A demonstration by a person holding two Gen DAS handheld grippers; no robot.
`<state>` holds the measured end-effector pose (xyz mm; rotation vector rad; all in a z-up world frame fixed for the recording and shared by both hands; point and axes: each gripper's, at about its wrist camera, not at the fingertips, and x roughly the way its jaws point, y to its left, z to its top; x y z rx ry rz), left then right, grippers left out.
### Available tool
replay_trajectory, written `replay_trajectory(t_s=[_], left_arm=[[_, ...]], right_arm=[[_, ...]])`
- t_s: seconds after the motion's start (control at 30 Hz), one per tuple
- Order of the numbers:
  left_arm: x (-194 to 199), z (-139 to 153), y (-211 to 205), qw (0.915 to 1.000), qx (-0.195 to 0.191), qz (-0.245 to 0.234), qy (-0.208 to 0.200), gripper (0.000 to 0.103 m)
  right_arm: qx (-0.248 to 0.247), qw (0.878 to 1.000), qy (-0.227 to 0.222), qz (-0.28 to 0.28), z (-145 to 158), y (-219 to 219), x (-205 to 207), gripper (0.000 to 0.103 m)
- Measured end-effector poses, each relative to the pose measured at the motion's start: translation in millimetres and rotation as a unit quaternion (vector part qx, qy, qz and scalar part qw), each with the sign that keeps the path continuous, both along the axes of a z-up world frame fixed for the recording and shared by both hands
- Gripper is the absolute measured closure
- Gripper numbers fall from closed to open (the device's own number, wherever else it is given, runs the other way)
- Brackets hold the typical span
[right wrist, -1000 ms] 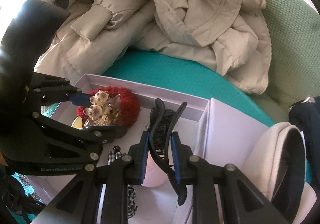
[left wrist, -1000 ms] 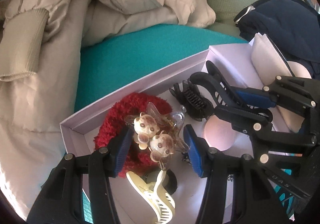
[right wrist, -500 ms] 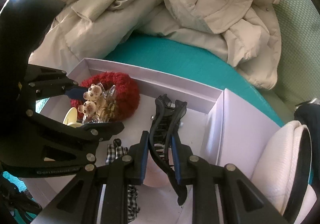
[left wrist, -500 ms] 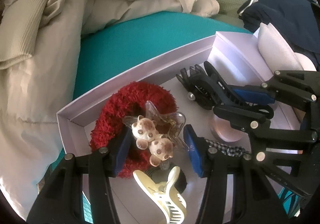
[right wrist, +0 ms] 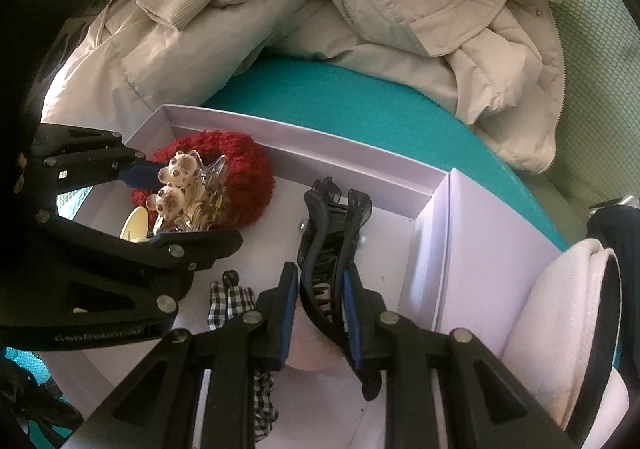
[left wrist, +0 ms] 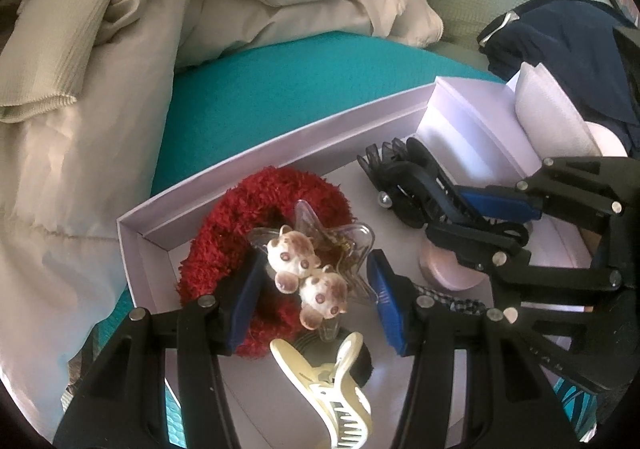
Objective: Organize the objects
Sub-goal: 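Open the right tool to release the black claw clip while the left tool releases the bear clips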
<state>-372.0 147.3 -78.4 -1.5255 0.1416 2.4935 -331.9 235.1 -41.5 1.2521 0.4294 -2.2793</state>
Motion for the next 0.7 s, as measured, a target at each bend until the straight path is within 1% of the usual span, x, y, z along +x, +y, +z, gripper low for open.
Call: replay_trajectory(t_s=[0.03,0.13,0.3,0.33,0.4,0.5,0.53,0.57,0.67,0.7], left_arm=[[0,1,0,1.0000,0.000,0.000,0.001,0.052],[1,5,0,1.0000,-0.001,0.002,0.007,0.052],[3,14,2,0.9998,-0.009,0.003,0.020,0.052],[2,15,2,0.9996,-0.012,0.005,0.024,0.052],[4,18,1,0.9994,-0.015,0.009,0.029,0.052],[4,21,-1,0.9995,-0.012,0.016,0.023,0.051],[5,23,-1,0.9995,-0.012,0.017,0.023,0.049],[5,24,-1,0.9995,-0.015,0.017,0.022,0.046],[9,29,-1,0.9989,-0.028,0.018,0.033,0.041],[12,32,-2,0.9985,-0.034,0.020,0.038,0.036]], right_arm=[[0.000,1.000,0.002,-0.002,2,1,1,0.070],[-0.007,1.000,0.008,-0.005,8,5,4,0.069],[0.002,1.000,0.018,-0.007,14,7,10,0.067],[0.003,1.000,0.019,-0.007,14,7,12,0.062],[0.008,1.000,0.021,-0.009,15,7,14,0.058],[0.009,1.000,0.024,-0.012,17,6,16,0.058],[0.010,1.000,0.024,-0.014,17,8,17,0.058],[0.011,1.000,0.025,-0.015,15,-4,12,0.058],[0.012,0.999,0.025,-0.016,15,-3,8,0.057],[0.012,0.999,0.025,-0.016,14,-3,6,0.057]])
